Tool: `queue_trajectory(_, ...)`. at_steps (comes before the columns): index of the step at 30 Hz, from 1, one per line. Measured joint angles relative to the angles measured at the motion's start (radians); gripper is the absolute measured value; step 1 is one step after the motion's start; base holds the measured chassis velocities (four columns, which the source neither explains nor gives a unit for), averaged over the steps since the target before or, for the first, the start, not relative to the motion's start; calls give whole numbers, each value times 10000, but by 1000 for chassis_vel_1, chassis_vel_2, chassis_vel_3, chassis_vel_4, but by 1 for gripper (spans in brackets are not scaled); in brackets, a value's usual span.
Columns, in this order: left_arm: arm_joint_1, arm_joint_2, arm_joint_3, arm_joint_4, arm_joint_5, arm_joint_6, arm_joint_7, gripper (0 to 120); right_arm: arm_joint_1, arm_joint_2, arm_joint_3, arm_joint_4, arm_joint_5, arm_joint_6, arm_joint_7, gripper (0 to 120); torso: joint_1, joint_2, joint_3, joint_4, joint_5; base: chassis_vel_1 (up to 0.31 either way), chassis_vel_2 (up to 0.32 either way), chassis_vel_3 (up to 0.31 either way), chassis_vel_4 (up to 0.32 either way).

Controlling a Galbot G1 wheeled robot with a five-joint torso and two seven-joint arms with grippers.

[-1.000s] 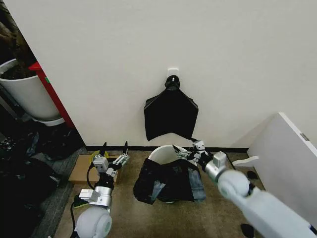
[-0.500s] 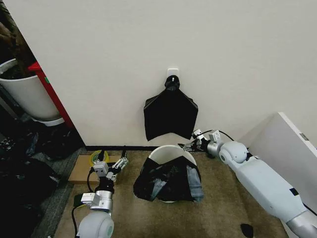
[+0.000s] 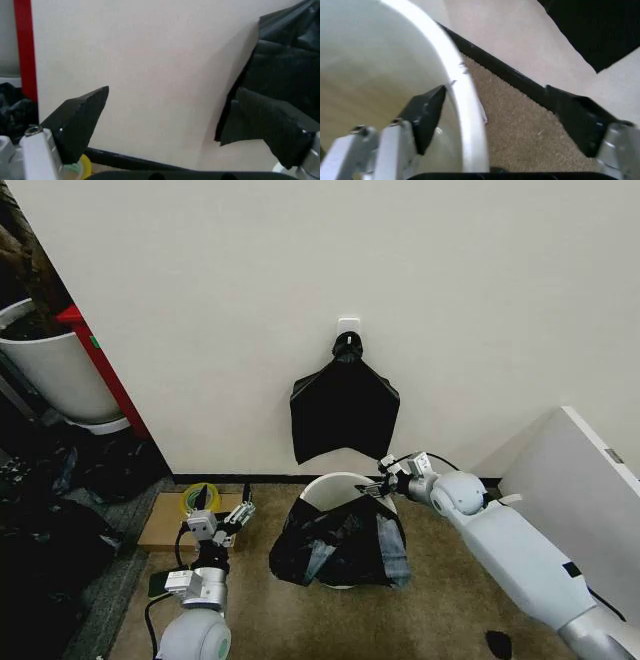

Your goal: Place the garbage bag over the trash bin.

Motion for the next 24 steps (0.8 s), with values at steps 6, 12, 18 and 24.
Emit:
queue_trajectory(6,-111,1,76,113,96,190,-485,100,-254,-64,-104,332,781,-234,1244,53,0,0,0,-2,3,0,0,0,0)
queue_trajectory(12,-172,14,117,178,159,323,-870,100,-952,-396,-264,1419,2411,-652,3934,30,0,0,1,1,5,0,0,0,0)
queue_trajectory(18,-184,109,52,147,139,360,-1055,100,-2292,-739,-335,3097,4674,341,7387,10,0,0,1,-1,5,0,0,0,0)
queue_trajectory(24,-237,125,110,124,133,410,-1151,100,-3962,-331,-9,5856,6871,1509,11436,0,0,-1,2,2,1,0,0,0,0)
